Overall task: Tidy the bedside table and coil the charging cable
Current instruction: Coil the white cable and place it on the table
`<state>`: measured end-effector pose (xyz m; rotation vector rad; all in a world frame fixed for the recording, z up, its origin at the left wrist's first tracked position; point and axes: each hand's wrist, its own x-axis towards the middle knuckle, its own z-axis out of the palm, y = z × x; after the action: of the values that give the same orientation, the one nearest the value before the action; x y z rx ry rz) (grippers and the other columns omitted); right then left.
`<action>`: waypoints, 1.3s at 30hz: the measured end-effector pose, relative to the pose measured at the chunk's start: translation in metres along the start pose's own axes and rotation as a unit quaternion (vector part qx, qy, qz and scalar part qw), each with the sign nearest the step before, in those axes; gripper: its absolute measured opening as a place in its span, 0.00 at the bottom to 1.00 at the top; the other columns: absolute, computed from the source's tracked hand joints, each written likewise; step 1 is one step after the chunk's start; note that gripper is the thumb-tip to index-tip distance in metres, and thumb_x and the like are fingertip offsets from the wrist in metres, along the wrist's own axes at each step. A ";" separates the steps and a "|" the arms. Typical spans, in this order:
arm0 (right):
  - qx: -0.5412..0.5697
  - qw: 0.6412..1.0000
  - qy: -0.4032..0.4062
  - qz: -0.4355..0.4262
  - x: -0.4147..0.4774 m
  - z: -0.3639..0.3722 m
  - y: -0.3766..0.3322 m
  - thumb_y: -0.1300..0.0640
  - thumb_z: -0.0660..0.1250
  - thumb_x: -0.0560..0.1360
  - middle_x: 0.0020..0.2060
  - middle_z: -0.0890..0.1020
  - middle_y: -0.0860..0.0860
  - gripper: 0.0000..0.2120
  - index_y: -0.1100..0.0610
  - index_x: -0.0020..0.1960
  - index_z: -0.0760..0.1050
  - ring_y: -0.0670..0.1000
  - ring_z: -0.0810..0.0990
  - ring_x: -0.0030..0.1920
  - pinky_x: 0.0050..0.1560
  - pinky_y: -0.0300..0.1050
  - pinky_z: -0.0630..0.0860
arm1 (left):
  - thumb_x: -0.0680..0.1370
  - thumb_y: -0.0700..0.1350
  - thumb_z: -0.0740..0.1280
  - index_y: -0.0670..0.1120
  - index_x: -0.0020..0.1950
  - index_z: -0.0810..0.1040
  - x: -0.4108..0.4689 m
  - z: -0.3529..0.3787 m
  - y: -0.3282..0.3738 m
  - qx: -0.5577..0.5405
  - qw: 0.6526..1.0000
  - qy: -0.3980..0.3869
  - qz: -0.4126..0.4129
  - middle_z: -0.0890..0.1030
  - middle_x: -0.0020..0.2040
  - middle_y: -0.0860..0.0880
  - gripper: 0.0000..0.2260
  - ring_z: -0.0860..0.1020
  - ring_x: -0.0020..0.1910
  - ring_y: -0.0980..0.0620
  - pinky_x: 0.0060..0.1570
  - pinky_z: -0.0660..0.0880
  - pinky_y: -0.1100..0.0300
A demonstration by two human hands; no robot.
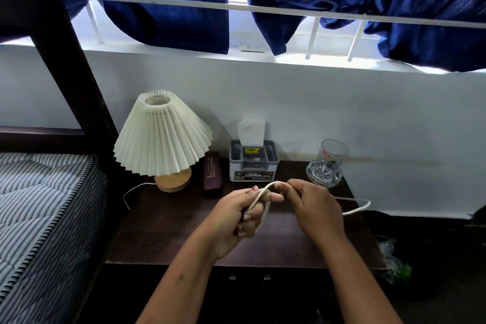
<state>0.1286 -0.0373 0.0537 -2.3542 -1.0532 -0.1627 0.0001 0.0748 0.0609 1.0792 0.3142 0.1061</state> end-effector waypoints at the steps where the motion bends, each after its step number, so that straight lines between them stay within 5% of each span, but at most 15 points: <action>1: -0.002 1.000 0.003 0.003 0.000 0.001 -0.001 0.34 0.52 0.74 0.25 0.72 0.46 0.21 0.50 0.37 0.71 0.53 0.79 0.36 0.29 0.42 0.61 | 0.81 0.46 0.51 0.39 0.53 0.79 0.000 0.000 0.001 -0.011 1.000 -0.004 0.001 0.62 0.22 0.53 0.20 0.57 0.17 0.59 0.17 0.57 0.68; 7: -0.025 0.993 0.118 0.002 0.001 -0.006 -0.008 0.34 0.49 0.74 0.29 0.77 0.48 0.25 0.53 0.40 0.73 0.55 0.78 0.33 0.26 0.39 0.57 | 0.82 0.45 0.52 0.40 0.49 0.79 -0.005 -0.005 0.001 0.153 0.988 0.008 -0.025 0.72 0.24 0.51 0.17 0.75 0.27 0.54 0.35 0.74 0.62; 12: 0.053 0.979 0.191 0.053 0.004 -0.013 0.001 0.36 0.52 0.75 0.34 0.82 0.53 0.25 0.54 0.42 0.78 0.59 0.79 0.35 0.31 0.43 0.65 | 0.81 0.42 0.52 0.41 0.49 0.80 -0.006 -0.003 0.000 0.188 0.981 -0.002 -0.043 0.74 0.25 0.49 0.16 0.79 0.37 0.54 0.56 0.72 0.55; 17: 0.074 0.976 0.188 0.076 0.007 -0.008 0.005 0.40 0.56 0.76 0.32 0.81 0.51 0.20 0.54 0.40 0.77 0.53 0.74 0.32 0.30 0.42 0.62 | 0.81 0.41 0.53 0.42 0.57 0.78 -0.006 0.000 -0.001 0.132 0.991 -0.008 -0.026 0.76 0.26 0.50 0.15 0.80 0.40 0.53 0.51 0.75 0.60; 21: 0.079 0.986 0.096 0.109 0.008 -0.004 0.014 0.39 0.56 0.76 0.28 0.76 0.47 0.19 0.50 0.38 0.76 0.55 0.77 0.34 0.30 0.42 0.65 | 0.81 0.42 0.55 0.41 0.61 0.74 -0.008 -0.002 0.003 0.023 0.999 -0.012 0.024 0.78 0.29 0.49 0.14 0.80 0.36 0.53 0.40 0.77 0.66; 26: 0.045 0.994 -0.024 0.100 0.004 0.011 0.005 0.40 0.55 0.76 0.40 0.84 0.54 0.18 0.49 0.43 0.77 0.60 0.81 0.45 0.39 0.48 0.71 | 0.79 0.43 0.57 0.40 0.61 0.76 -0.008 0.002 0.006 -0.049 0.997 -0.046 0.046 0.84 0.40 0.47 0.15 0.78 0.31 0.57 0.35 0.77 0.68; 32: 0.109 0.964 -0.240 0.017 -0.009 0.026 -0.019 0.48 0.58 0.77 0.52 0.82 0.54 0.10 0.49 0.55 0.73 0.57 0.79 0.53 0.52 0.52 0.76 | 0.76 0.46 0.59 0.42 0.61 0.75 -0.003 -0.005 0.007 -0.152 0.979 0.040 0.130 0.85 0.47 0.45 0.16 0.79 0.32 0.57 0.34 0.78 0.67; 36: 0.139 0.937 -0.319 -0.036 -0.020 0.033 -0.043 0.51 0.60 0.77 0.46 0.80 0.55 0.07 0.49 0.54 0.70 0.56 0.78 0.47 0.49 0.49 0.75 | 0.80 0.45 0.55 0.45 0.66 0.70 0.001 -0.014 0.007 -0.116 0.964 0.157 0.179 0.86 0.44 0.50 0.16 0.81 0.36 0.58 0.36 0.78 0.68; 39: 0.102 0.939 -0.316 -0.093 -0.026 0.029 -0.051 0.48 0.59 0.77 0.46 0.81 0.54 0.07 0.51 0.49 0.71 0.57 0.78 0.47 0.47 0.51 0.76 | 0.82 0.44 0.53 0.48 0.71 0.64 0.003 -0.025 0.006 0.039 0.936 0.273 0.220 0.85 0.41 0.51 0.17 0.79 0.43 0.55 0.42 0.74 0.73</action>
<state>0.0715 -0.0114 0.0433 -2.1505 -1.5007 0.6488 -0.0039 0.0995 0.0548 1.1725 0.5730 0.8104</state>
